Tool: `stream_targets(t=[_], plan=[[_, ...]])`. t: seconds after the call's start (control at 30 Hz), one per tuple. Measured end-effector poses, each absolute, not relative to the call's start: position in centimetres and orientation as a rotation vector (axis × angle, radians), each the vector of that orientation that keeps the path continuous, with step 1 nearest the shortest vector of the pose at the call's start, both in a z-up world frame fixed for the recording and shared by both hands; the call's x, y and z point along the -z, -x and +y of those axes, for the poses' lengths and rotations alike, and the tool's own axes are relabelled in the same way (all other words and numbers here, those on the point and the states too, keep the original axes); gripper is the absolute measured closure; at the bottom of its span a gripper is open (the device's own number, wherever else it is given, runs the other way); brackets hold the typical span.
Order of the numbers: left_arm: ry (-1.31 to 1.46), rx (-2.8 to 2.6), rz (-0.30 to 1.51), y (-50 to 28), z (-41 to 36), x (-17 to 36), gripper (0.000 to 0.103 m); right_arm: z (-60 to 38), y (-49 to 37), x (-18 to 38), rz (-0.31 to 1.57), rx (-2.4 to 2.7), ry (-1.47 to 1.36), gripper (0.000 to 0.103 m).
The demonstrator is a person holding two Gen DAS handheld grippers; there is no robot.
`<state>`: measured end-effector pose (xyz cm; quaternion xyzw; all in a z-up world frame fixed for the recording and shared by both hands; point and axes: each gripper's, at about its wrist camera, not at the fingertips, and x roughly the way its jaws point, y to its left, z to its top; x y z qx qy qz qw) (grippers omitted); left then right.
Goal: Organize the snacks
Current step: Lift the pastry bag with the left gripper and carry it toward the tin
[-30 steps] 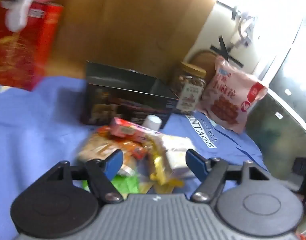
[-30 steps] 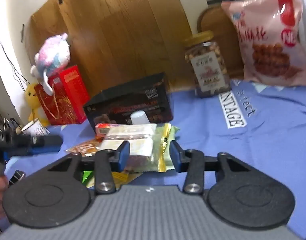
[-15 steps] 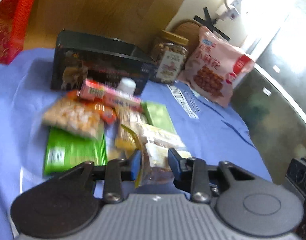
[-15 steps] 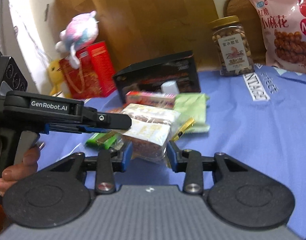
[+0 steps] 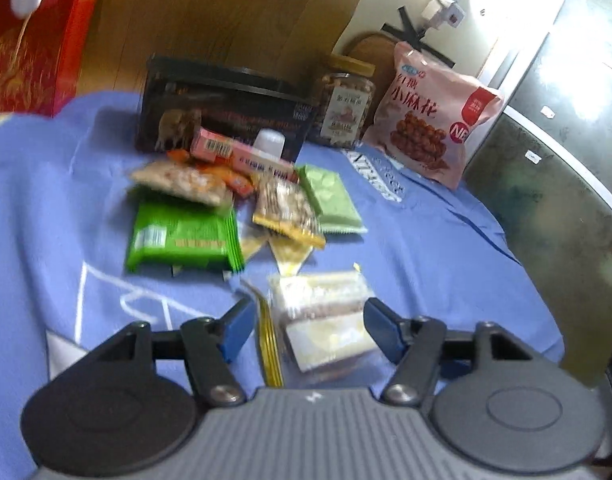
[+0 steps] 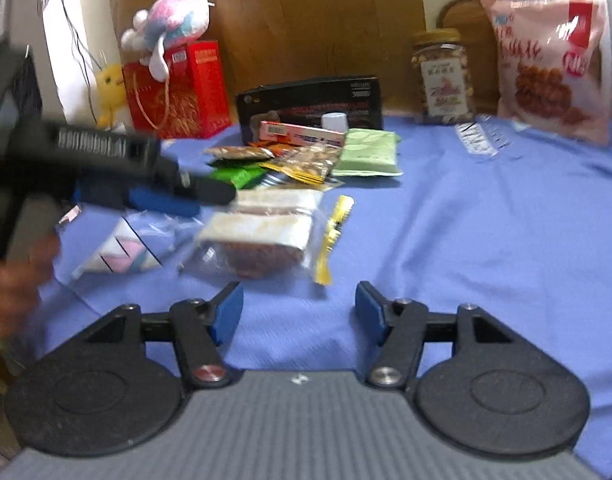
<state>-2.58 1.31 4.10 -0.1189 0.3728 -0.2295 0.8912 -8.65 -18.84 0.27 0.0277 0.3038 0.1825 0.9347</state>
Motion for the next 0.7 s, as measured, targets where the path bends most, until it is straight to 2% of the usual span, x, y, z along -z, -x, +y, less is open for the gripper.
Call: stream_targets(t=[0.37,0.7], plan=[[0.163,0.471,0.772,2.9,1.1,-4.0,0.040,-19.2,9.5,0.3,0.623,-0.311,-0.075,0.038],[0.235,0.476,0.796,2.7,3.7,-4.4,0.040,-19.4,8.5,0.4,0.612,-0.355,-0.105,0.038]])
